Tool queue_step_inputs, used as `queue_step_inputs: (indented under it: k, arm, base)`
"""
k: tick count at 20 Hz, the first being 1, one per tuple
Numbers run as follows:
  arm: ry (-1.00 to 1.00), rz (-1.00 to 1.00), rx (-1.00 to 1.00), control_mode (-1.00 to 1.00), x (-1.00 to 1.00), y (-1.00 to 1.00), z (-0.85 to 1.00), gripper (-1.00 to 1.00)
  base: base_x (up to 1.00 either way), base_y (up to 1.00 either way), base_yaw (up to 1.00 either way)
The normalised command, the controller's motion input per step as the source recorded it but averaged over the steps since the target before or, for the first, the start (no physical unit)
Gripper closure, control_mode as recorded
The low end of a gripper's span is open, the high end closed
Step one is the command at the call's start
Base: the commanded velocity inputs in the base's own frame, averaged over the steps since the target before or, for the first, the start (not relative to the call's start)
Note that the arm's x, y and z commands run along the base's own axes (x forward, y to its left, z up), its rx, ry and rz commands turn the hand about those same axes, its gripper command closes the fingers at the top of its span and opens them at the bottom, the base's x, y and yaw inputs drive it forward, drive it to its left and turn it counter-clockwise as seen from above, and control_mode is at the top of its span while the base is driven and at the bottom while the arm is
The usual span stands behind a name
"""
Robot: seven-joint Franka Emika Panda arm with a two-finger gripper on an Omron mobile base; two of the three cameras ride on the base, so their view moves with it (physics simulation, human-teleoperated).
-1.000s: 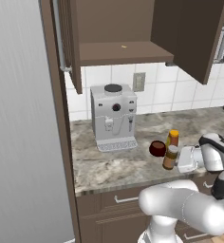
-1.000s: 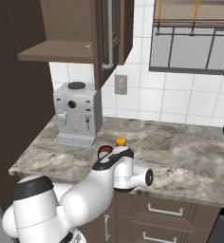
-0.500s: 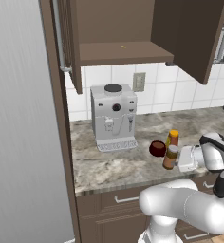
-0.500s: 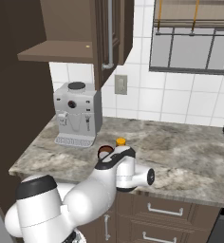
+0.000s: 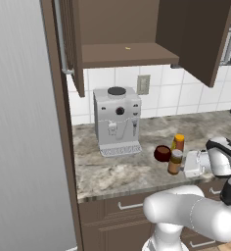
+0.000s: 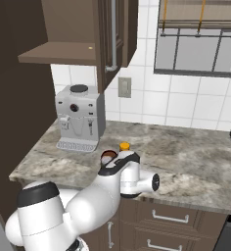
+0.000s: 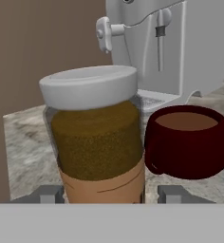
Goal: Pick the cinnamon and honey bottle from the cabinet and place them next to the mug.
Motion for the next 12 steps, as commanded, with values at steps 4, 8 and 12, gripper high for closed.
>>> queue_step_inputs:
  k: [4, 8, 12]
  arm:
    - [0.00, 0.00, 0.00, -1.00, 0.00, 0.00, 0.00, -1.00]
    - [0.00, 0.00, 0.00, -1.00, 0.00, 0.00, 0.00, -1.00]
    - [-0.02, 0.00, 0.00, -1.00, -0.14, -0.15, 0.04, -1.00]
  base:
    - [0.00, 0.00, 0.00]
    - [0.00, 0.00, 0.00]
    - [0.00, 0.00, 0.00]
